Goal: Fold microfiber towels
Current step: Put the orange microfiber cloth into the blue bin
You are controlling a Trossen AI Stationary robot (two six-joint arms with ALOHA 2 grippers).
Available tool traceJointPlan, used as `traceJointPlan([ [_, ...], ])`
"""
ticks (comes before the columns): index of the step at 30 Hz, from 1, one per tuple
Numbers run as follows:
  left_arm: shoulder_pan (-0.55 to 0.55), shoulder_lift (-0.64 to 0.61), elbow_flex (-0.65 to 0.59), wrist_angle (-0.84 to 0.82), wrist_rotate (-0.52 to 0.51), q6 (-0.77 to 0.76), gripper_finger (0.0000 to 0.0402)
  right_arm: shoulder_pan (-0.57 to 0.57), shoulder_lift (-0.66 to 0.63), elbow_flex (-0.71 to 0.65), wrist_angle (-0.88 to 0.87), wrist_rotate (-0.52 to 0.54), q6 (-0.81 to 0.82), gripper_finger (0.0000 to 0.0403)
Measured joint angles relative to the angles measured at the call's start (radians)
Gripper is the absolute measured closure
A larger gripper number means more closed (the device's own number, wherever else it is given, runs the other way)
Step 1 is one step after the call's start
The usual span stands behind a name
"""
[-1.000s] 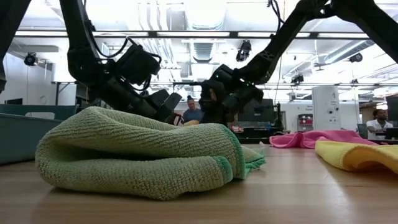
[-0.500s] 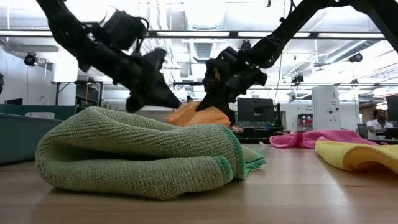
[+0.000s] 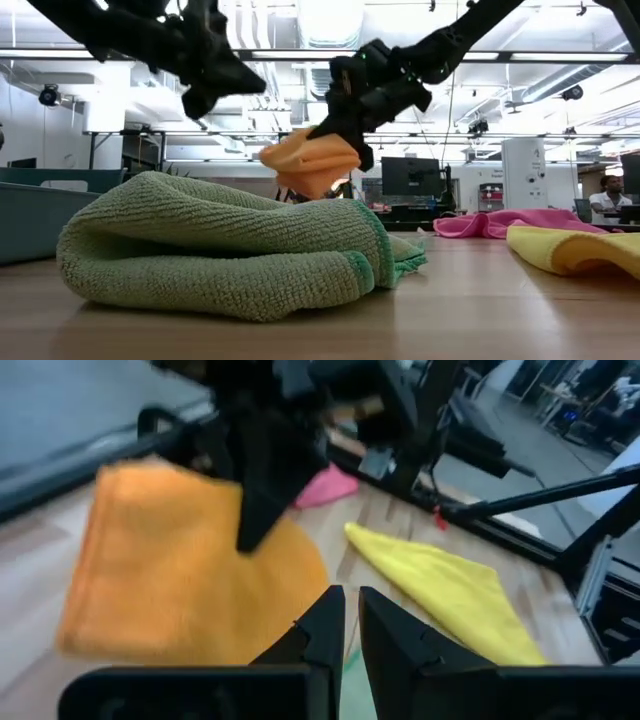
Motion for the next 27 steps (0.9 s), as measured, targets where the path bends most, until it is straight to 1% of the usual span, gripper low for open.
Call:
traceJointPlan([
  [4,0.0,-0.077,0.0,-0.032,0.0,0.055,0.0381,0.062,-0.001,-0.001,0.073,0.038,0.086,0.039],
  [10,0.0,-0.16,-0.002,-0.046,-0.013,0.171,0.0381,0.181,0.001,-0.002,0.187,0.168,0.221,0.039],
  [16,0.001,-0.23,-0.002,-0.049,-0.1,0.329,0.0382,0.302,0.002,-0.003,0.32,0.346,0.401,0.039],
  [20,0.001,-0.287,-0.002,-0.047,-0.105,0.424,0.0382,0.377,0.005,-0.003,0.355,0.477,0.502,0.039],
  [22,0.0,-0.314,-0.002,-0.049,-0.105,0.454,0.0382,0.417,0.005,-0.003,0.36,0.559,0.539,0.039],
  [27,0.0,-0.38,-0.003,-0.047,-0.105,0.477,0.0382,0.52,0.005,-0.003,0.365,0.752,0.599,0.039],
])
